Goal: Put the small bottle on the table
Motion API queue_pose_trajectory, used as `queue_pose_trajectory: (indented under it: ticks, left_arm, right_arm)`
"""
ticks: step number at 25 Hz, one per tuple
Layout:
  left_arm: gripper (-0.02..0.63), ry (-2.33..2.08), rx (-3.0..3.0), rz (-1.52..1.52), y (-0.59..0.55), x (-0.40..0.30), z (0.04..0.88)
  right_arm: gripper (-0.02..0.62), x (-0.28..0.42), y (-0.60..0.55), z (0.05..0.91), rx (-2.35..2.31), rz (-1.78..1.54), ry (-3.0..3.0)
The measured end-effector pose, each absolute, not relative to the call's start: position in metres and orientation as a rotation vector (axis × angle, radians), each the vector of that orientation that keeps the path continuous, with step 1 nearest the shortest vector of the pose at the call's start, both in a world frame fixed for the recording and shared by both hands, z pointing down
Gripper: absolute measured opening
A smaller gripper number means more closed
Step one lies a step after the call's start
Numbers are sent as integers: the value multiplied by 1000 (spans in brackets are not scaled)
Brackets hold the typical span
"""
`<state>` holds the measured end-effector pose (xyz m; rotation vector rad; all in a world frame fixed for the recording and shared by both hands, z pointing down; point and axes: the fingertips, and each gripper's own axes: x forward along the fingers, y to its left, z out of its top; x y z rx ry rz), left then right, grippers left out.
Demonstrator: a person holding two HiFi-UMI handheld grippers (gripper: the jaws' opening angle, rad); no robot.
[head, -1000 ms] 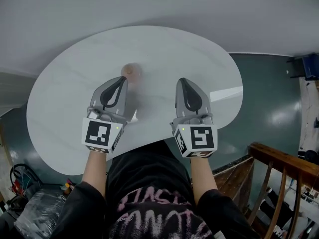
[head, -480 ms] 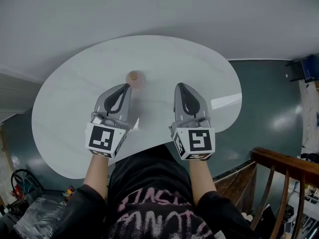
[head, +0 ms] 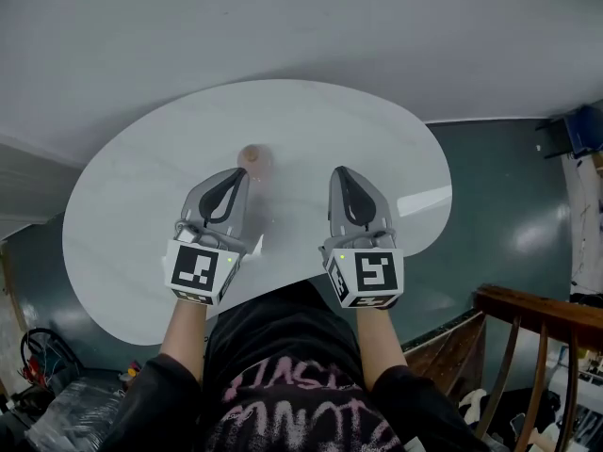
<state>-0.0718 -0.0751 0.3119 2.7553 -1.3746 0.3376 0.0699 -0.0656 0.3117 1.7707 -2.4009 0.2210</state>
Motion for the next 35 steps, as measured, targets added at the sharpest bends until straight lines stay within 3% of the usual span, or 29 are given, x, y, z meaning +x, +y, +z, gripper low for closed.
queue_pose_trajectory:
  ticks: [35]
  left_arm:
    - [0,-1399,2801,285,-74,-75,279]
  right_arm:
    - [8,68,-64,281,1811,139,-2412]
